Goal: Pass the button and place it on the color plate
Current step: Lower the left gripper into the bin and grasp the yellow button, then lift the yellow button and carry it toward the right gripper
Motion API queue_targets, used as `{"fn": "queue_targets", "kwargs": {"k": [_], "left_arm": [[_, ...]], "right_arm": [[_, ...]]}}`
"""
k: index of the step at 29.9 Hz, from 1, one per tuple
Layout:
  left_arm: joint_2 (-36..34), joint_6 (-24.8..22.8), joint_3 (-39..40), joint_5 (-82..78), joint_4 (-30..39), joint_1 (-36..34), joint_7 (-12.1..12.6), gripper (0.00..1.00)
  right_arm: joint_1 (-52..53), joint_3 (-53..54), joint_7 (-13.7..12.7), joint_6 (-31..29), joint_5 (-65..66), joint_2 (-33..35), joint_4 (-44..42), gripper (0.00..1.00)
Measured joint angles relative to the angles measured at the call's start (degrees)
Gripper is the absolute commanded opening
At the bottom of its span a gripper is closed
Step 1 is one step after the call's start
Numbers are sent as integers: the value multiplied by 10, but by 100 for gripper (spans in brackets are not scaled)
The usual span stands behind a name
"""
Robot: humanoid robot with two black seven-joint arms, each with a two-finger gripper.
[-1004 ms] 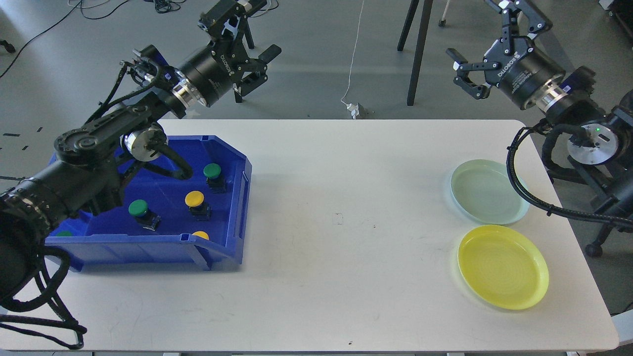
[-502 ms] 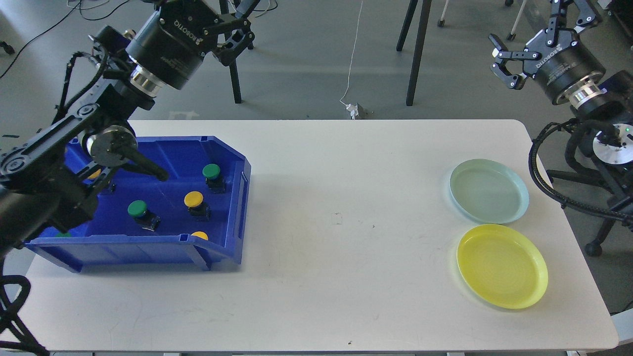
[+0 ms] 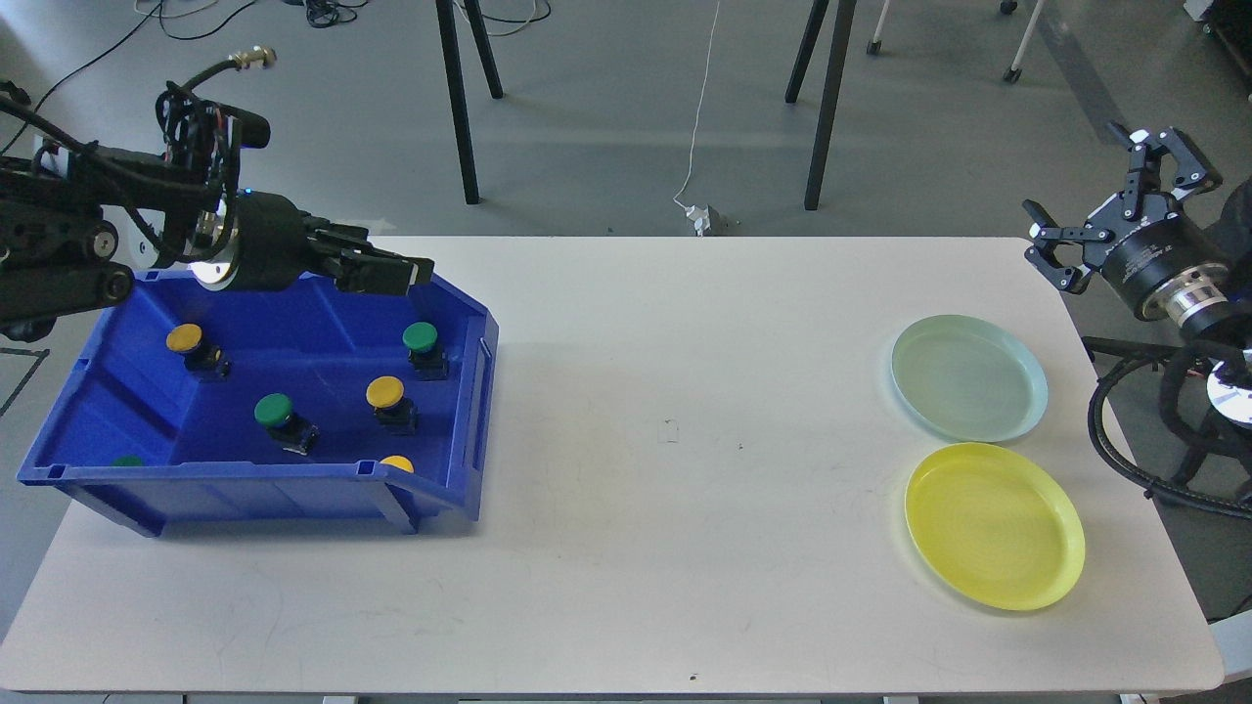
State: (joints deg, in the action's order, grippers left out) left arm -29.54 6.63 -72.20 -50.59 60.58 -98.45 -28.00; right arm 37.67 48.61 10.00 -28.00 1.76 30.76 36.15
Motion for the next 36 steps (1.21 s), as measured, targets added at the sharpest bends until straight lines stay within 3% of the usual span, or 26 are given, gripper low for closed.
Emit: {"fn": "queue_targets", "kwargs": {"k": [3, 9, 20, 29, 31, 36], "left_arm": [[35, 22, -16, 0, -26, 40, 0, 99], [55, 8, 4, 0, -39, 94, 0, 99], [52, 6, 27, 1, -51, 155, 0, 99], [58, -2, 42, 1, -112, 213, 0, 98], [58, -11, 44, 0, -121, 220, 0, 93], [59, -15, 48, -1, -138, 231, 0, 51]], "right_arm": [[-11, 5, 0, 0, 0, 1, -3, 99], [-19, 7, 0, 0, 0, 1, -26, 99], [-20, 7, 0, 0, 0, 0, -34, 99], [-30, 8, 0, 0, 0, 0, -34, 99], [-31, 8, 0, 0, 0, 0, -34, 99], [-33, 8, 0, 0, 0, 0, -34, 99]]}}
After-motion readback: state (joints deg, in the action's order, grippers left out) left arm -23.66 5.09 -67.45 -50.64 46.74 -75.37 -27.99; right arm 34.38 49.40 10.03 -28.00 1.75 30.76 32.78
